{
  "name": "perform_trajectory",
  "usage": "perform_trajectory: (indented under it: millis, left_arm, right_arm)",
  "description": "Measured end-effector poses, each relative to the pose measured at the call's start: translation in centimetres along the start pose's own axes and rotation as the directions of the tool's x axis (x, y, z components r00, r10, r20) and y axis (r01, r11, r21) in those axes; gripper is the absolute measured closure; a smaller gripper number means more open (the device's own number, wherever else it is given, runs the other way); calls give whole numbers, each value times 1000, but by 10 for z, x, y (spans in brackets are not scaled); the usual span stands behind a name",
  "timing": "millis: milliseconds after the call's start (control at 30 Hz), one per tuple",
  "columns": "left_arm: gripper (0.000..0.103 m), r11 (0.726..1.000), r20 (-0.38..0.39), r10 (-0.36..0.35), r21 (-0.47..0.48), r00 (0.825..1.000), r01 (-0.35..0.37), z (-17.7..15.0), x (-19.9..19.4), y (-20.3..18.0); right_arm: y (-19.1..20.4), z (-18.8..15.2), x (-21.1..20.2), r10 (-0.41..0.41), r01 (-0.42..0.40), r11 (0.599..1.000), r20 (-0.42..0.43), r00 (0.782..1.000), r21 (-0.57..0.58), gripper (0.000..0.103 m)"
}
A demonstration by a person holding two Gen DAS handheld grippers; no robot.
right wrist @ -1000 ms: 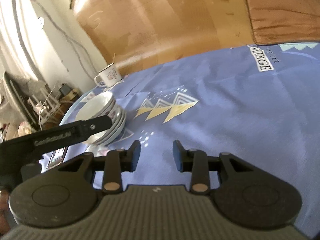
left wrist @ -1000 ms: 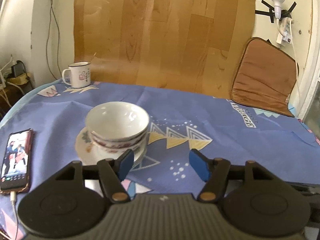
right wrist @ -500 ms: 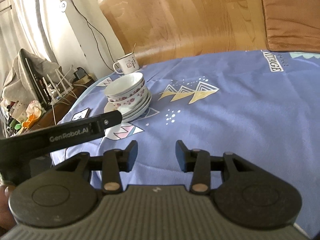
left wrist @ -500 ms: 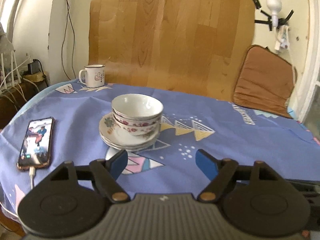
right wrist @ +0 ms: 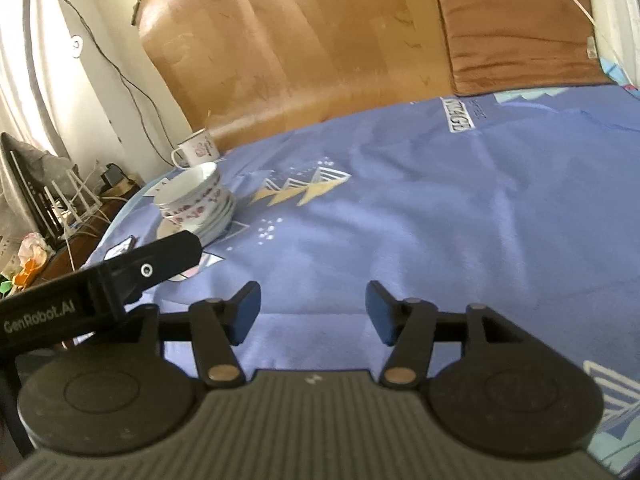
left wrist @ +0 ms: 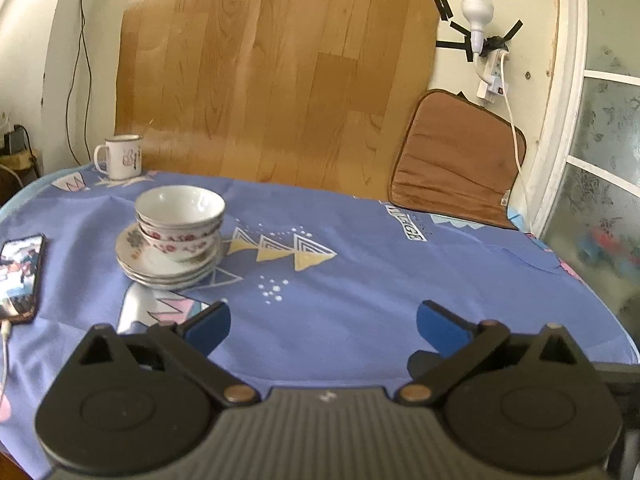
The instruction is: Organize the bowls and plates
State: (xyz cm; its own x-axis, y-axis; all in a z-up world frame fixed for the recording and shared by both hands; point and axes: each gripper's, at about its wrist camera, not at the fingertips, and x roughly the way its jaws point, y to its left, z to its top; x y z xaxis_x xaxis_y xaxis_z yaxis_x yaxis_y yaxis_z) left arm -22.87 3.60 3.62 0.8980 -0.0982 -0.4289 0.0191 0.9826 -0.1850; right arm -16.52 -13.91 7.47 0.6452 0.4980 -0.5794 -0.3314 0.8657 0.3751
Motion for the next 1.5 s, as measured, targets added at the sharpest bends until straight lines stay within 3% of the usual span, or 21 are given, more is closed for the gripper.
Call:
perform_trajectory:
  millis: [133,233,433,833,1000,1167,1333,1500]
  left_arm:
    - [0,999,8,31,-15,999,-31,-1,-2,-2]
    - [0,999,26,43,-11,999,-43,-1,-5,-1]
    - [0,996,91,84,-1,992,-84,-1,-12,-3]
    - [0,998,104,40,35,994,-43,-4,-18,-11]
    - [0,996,93,80,18,992,-82,-4,-14,-10]
    - [0,986,126,162,8,979,-164,-5,-15,-9]
    - [0,957,172,280,22,945,-288,-5,-16,-12]
    - [0,947,187,301,58,935,-317,-5,-20,-15]
  right_arm:
    - [-2,-3,-7,0,0,1000,9,1000,-5,42]
    - [-1,-3,-8,10,-10,1000,10,1000,-5,34]
    - [3,-3,-9,23,-23,1000,15,1000,-15,27]
    - [-1,-3,-8,24,-24,1000,12,1000,0,26]
    - [1,-4,-9,22,-22,1000,13,1000,1,26]
    - [2,-5,-9,25,-25,1000,13,1000,-17,26]
    - [2,-5,-9,21,-21,1000,14,1000,-23,26]
    - [3,-5,-10,21,-20,999,16,1000,-36,26]
